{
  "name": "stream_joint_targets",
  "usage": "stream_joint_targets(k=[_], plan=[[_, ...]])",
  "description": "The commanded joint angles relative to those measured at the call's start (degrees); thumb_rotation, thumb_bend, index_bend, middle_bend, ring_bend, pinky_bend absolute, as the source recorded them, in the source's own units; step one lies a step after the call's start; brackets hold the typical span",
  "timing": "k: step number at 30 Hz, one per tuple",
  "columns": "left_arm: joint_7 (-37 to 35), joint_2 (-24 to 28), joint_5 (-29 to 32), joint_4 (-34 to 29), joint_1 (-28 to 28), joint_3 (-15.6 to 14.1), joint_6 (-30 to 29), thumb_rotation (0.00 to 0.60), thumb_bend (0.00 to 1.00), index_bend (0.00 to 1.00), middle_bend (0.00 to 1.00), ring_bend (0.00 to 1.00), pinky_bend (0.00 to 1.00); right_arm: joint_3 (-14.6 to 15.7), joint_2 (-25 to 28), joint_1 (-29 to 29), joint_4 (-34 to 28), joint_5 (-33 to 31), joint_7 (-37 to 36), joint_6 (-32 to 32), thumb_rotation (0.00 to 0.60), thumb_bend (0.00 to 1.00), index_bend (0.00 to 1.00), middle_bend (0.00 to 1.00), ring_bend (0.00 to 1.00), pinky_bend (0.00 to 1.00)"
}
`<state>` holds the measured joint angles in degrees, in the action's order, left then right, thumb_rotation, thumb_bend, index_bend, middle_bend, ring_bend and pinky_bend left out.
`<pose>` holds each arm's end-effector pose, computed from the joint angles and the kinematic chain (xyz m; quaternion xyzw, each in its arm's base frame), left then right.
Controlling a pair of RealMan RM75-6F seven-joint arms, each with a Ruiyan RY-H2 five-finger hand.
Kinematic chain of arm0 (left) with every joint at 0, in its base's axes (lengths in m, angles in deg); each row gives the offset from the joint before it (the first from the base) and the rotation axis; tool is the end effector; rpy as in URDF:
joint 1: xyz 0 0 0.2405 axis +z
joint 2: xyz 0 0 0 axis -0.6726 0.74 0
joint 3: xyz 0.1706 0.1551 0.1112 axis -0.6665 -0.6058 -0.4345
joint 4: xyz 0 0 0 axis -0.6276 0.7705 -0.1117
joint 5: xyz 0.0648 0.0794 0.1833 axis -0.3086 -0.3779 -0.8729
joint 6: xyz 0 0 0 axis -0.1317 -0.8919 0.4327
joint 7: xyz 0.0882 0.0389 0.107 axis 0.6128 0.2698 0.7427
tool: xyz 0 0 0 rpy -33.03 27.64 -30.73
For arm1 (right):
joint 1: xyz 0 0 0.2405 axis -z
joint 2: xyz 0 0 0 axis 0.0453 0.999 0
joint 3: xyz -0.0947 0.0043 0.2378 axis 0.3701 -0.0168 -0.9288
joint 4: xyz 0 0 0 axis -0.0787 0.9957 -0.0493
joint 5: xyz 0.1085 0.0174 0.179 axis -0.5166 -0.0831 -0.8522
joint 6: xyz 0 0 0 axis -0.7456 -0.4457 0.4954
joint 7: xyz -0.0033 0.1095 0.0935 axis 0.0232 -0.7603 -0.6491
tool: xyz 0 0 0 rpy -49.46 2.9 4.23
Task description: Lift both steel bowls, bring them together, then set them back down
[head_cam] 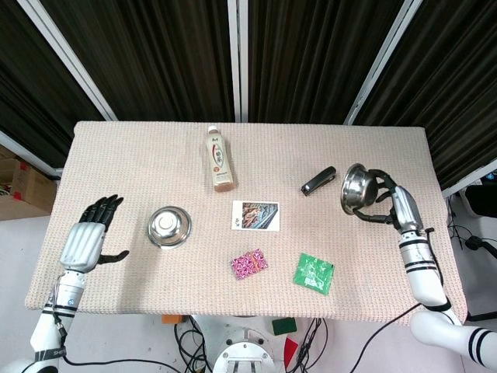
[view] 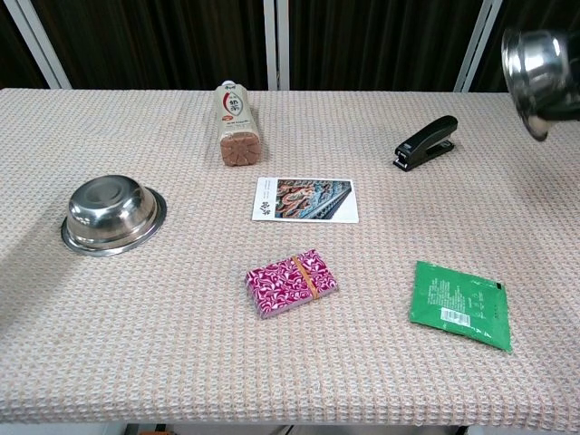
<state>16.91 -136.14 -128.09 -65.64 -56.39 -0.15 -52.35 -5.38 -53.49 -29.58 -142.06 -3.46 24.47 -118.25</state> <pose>-0.2456 0.2315 0.0888 -0.6263 -0.4378 -0.4003 0.5059 -0.2515 -0.3230 0.0944 0.4153 -0.6145 0.5479 0.3869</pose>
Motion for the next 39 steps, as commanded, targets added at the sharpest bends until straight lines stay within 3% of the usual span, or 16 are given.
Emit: stream_joint_targets(k=[1, 5, 10, 16, 34, 39], plan=[[-3.3, 0.0, 2.7, 1.3, -3.7, 0.6, 6.5, 0.6, 0.0, 0.04, 0.06, 0.0, 0.12, -9.0, -0.2, 5.0, -4.5, 4.9, -29.4, -1.8, 0.6, 0.18, 0.68, 0.55, 0.51, 0.47], [-3.3, -0.9, 4.3, 3.2, -6.7, 0.8, 11.1, 0.6, 0.0, 0.04, 0.06, 0.01, 0.13, -11.6, 1.9, 5.6, -7.3, 5.0, -39.2, 1.0, 0.6, 0.18, 0.68, 0.55, 0.51, 0.47], [-3.3, -5.0, 5.4, 7.3, -9.8, 1.5, 13.7, 0.6, 0.0, 0.04, 0.06, 0.01, 0.13, -12.3, 2.3, 5.2, -8.0, 7.6, -43.2, 2.4, 0.6, 0.18, 0.69, 0.55, 0.51, 0.47], [-3.1, -8.3, 7.3, 11.8, -13.1, 1.9, 17.2, 0.6, 0.0, 0.04, 0.06, 0.01, 0.13, -11.9, 1.3, 4.6, -7.1, 8.4, -43.1, 3.1, 0.6, 0.18, 0.69, 0.55, 0.51, 0.47], [-2.7, -10.4, 11.6, 18.9, -19.7, 0.4, 26.7, 0.6, 0.0, 0.09, 0.09, 0.03, 0.13, -11.0, 0.8, 4.3, -5.5, 8.7, -41.7, 4.2, 0.6, 0.18, 0.69, 0.55, 0.51, 0.47], [-2.5, -10.4, 12.1, 19.5, -20.8, 0.3, 27.4, 0.6, 0.0, 0.21, 0.17, 0.11, 0.19, -11.0, 0.7, 4.4, -5.2, 8.5, -41.4, 4.2, 0.6, 0.18, 0.69, 0.55, 0.51, 0.47]])
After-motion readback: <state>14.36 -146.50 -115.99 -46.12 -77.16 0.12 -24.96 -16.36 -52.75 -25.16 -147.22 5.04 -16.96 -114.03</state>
